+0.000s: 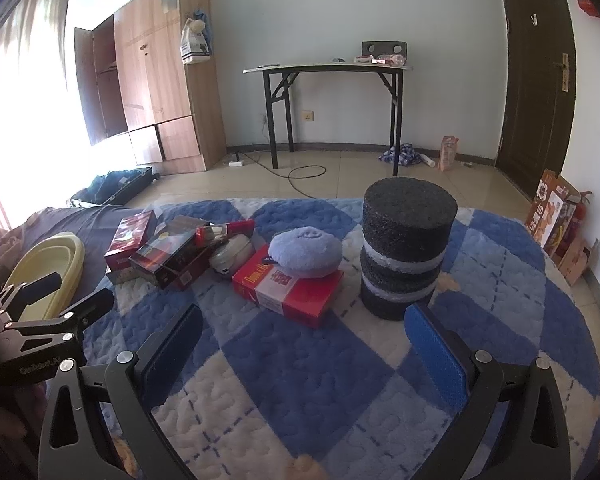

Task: Organize rigid objects

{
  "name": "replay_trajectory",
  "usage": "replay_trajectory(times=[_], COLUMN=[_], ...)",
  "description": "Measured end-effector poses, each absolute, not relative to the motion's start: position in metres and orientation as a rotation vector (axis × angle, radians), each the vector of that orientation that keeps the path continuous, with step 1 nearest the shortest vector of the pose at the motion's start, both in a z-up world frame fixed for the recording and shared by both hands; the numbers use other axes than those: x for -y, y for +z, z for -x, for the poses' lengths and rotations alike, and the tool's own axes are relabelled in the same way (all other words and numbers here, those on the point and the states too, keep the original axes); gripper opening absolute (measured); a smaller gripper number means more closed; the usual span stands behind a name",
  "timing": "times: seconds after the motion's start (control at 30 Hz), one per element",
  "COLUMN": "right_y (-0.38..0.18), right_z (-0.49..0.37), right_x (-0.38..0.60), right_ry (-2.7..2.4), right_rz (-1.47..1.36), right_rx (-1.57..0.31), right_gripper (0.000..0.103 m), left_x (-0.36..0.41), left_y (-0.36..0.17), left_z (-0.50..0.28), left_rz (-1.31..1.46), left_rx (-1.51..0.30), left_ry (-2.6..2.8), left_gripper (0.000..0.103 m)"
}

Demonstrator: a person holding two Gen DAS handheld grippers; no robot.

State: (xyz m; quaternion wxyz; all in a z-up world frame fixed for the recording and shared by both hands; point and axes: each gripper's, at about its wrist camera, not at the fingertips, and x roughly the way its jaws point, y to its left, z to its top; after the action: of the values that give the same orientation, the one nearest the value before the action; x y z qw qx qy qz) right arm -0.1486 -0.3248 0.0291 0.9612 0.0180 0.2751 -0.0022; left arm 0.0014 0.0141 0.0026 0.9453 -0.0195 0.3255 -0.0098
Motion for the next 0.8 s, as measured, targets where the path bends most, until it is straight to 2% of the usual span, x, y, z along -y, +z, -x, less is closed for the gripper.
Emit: replay_trajectory(times=[0.8], right_y=[0.0288], right_z=[0.1468], right_x=[0.3236], right_ry=[0.01], right_rz=[-0.041], right_rx=[-0.558], right_gripper=[0.103], left_x=[-0.0103], left_y=[0.0029], left_z=[-0.001], left_rz=[0.055], left_rx=[-0.67], left_ry=[-0.05], left_gripper=[0.103])
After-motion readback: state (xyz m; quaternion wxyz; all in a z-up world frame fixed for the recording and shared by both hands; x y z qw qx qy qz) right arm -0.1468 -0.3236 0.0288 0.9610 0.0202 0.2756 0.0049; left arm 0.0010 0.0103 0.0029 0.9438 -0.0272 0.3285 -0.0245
